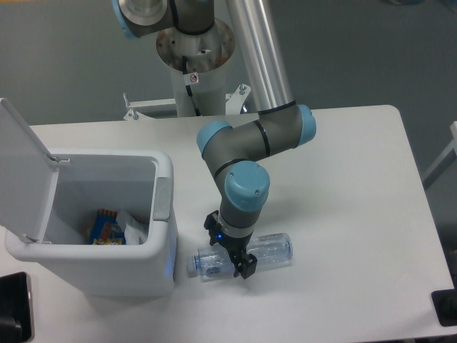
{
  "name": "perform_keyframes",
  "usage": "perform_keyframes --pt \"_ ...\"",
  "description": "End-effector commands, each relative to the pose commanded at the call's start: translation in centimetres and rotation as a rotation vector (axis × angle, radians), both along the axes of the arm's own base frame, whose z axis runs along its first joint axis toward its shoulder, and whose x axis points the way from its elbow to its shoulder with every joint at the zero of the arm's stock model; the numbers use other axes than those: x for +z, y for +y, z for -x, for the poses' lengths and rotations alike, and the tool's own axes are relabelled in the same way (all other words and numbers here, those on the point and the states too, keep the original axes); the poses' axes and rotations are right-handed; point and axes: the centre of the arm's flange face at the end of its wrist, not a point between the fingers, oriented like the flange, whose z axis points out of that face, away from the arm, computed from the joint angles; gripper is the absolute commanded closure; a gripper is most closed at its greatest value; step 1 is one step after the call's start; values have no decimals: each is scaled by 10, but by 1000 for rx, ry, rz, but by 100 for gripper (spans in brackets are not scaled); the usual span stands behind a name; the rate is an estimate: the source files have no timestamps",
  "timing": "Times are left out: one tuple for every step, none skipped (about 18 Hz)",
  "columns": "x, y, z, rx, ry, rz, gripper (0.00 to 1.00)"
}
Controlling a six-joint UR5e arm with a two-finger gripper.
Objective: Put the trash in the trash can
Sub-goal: 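Lower the gripper and close it around the bottle's middle, then lift the water bottle off the table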
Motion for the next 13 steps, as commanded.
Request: perform_keyframes --pt "2 1 0 0 2 -2 8" --pt "2 0 0 3 2 -2 12" --pt "3 0 0 3 3 -3 17" --pt "4 0 0 5 4 -4 19" --pt "7 0 0 5 8 -8 22" --pt "8 0 0 5 9 -10 25" --pt "8 1 1 5 10 -11 27" --pt "9 1 1 5 11 -12 27" --pt "9 1 1 5 12 -13 28" --pt "10 1 1 3 14 -14 28" --pt "11 1 2 5 14 -15 28" --pt "13 1 1 6 16 -17 28" --pt "15 1 2 8 17 -18 28"
